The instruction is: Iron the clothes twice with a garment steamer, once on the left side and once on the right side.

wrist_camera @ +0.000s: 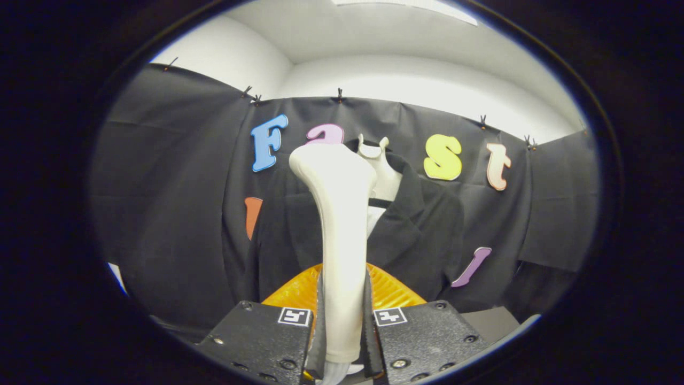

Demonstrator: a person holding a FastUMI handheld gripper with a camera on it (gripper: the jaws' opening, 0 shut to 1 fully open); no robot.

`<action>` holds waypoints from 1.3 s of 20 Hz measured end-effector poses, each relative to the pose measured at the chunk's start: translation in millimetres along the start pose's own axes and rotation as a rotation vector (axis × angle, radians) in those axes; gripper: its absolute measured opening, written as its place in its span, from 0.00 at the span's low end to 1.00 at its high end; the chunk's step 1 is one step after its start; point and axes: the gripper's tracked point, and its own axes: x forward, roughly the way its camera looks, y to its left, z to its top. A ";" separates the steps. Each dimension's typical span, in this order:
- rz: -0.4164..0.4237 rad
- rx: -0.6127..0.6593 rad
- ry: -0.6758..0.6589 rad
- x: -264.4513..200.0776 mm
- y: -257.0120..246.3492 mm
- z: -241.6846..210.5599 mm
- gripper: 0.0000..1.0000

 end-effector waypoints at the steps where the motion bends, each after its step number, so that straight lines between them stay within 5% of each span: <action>1: -0.002 -0.003 0.005 4.1 6.4 3.7 0.30; 16: -0.101 -0.147 0.067 60.1 67.2 -13.0 0.30; 26: -0.123 -0.196 0.093 55.7 76.5 -47.7 0.30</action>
